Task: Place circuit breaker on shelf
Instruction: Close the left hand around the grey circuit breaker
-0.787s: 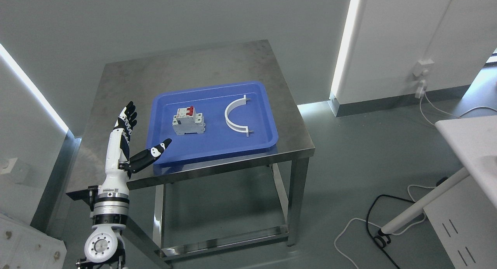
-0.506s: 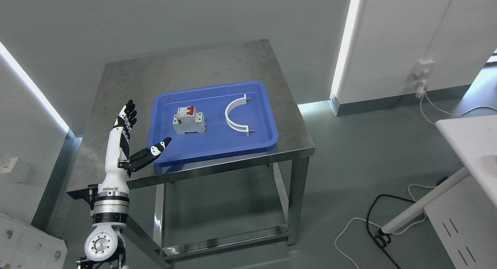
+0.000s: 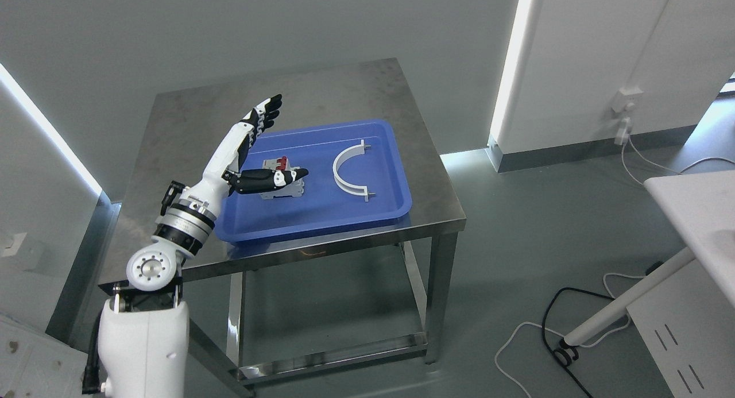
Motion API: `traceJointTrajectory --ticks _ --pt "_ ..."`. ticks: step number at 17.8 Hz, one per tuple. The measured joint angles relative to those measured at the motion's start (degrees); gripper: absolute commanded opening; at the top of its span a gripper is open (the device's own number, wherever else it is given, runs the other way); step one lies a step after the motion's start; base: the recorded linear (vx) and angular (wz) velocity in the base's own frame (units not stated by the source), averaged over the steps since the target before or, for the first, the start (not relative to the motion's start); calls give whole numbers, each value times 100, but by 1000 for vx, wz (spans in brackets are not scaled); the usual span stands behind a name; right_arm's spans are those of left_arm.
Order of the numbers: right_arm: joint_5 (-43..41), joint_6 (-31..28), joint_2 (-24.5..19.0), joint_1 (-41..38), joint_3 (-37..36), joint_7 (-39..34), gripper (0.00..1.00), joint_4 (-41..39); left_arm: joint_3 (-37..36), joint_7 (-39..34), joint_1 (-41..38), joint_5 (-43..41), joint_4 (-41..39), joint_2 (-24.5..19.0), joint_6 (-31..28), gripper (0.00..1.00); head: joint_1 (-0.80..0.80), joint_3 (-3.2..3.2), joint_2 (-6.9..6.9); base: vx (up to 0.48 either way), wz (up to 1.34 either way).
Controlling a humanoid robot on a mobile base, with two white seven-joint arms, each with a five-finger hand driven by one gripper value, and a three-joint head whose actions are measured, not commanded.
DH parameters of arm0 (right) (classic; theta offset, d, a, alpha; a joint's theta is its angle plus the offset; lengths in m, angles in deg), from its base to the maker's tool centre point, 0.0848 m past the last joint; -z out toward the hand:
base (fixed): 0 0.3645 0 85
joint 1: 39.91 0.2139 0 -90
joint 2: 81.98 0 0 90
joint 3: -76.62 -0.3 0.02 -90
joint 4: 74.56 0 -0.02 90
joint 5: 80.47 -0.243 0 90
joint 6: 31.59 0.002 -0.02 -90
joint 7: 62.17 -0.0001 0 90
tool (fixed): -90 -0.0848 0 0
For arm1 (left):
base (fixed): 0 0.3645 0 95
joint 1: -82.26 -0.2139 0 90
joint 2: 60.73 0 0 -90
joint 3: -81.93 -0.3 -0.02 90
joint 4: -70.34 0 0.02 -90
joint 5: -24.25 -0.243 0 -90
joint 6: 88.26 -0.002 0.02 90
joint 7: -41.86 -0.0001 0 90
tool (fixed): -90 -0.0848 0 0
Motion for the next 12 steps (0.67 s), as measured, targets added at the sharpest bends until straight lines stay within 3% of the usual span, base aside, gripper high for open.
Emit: traceJointTrajectory --ticks 6,12 --pt "0 0 0 0 0 0 100 0 -333 976 1246 -1224 1225 -346 -4 99 0 0 0 0 0" --pt "0 0 0 0 0 0 100 0 -722 1485 1765 -2029 2073 -631 154 92 0 0 0 0 0"
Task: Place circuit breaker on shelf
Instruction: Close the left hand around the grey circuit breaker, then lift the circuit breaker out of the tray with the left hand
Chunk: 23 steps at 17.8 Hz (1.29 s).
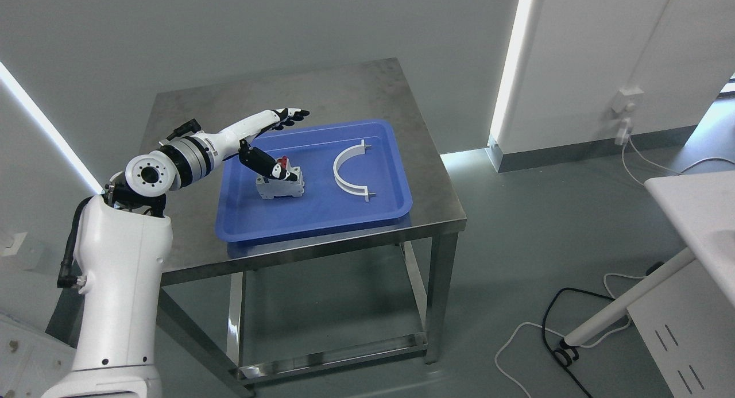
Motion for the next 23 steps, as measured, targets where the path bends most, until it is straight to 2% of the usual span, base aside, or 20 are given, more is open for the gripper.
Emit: traceJointTrajectory --ticks 7,15,19,23 --pt "-1 0 0 0 0 0 100 0 -241 44 151 -317 529 -172 12 76 0 0 0 0 0" --pt "-1 0 0 0 0 0 100 0 -335 -36 185 -467 736 -169 -23 49 0 0 0 0 0" --pt "-1 0 0 0 0 0 100 0 -277 -140 190 -480 799 -111 245 21 0 0 0 0 0" --pt "-1 0 0 0 0 0 100 0 -146 -142 191 -460 883 -63 845 14 0 0 0 0 0"
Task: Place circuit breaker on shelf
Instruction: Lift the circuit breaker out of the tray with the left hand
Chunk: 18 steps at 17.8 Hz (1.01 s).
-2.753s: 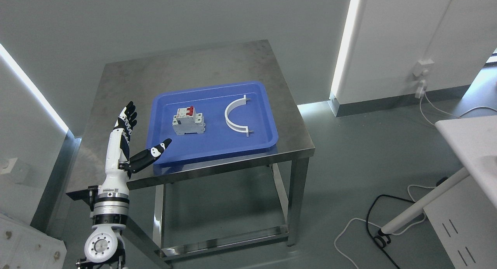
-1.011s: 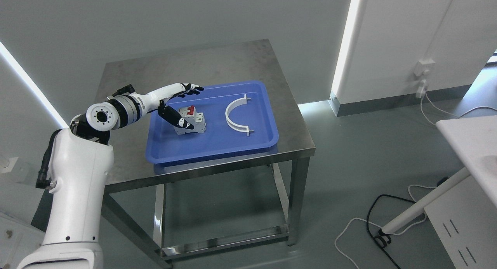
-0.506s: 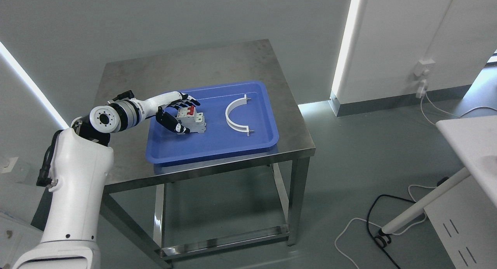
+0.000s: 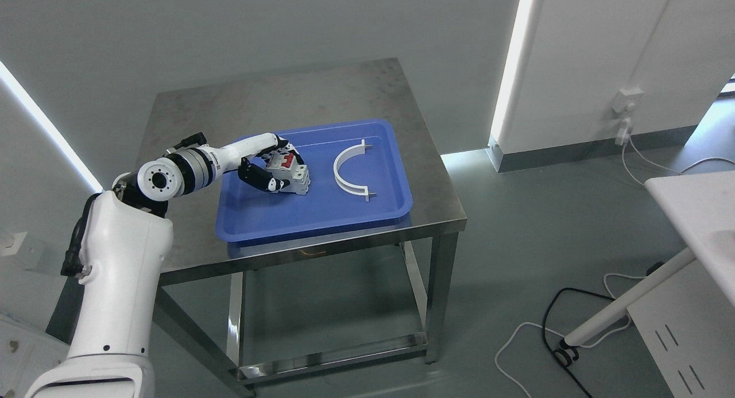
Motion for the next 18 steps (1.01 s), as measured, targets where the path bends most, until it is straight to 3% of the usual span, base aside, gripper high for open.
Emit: traceJointTrajectory --ticks 4,7,14,18 --pt "0 0 0 0 0 0 100 0 323 -15 45 254 48 142 203 12 0 0 0 0 0" --pt "1 0 0 0 0 0 100 0 813 -153 97 1224 -50 365 272 11 0 0 0 0 0" --pt "1 3 0 5 0 1 100 -1 1814 -3021 -827 2950 -746 865 751 14 0 0 0 -14 2" --pt "1 4 0 2 0 1 100 0 1898 -3536 -1830 3551 -1453 1017 836 15 0 0 0 -175 -132"
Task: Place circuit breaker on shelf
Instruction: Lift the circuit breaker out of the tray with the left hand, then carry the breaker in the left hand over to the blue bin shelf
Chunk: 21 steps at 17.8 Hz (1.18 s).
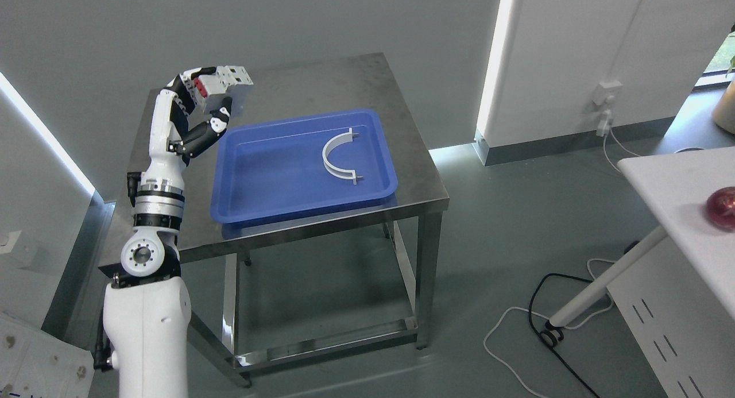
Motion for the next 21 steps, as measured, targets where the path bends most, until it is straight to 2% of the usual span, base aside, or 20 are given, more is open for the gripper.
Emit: traceJointTrajectory --ticks 7,15,21 --pt "1 1 0 -1 0 0 100 0 152 -101 -1227 442 -1120 164 35 14 0 0 0 -311 25" --pt "1 1 0 -2 0 1 100 0 356 -78 -1705 548 -1773 243 66 14 0 0 0 -433 140" --pt "0 1 0 -2 0 1 100 0 532 -69 -1835 567 -2351 274 -617 14 0 0 0 -503 121"
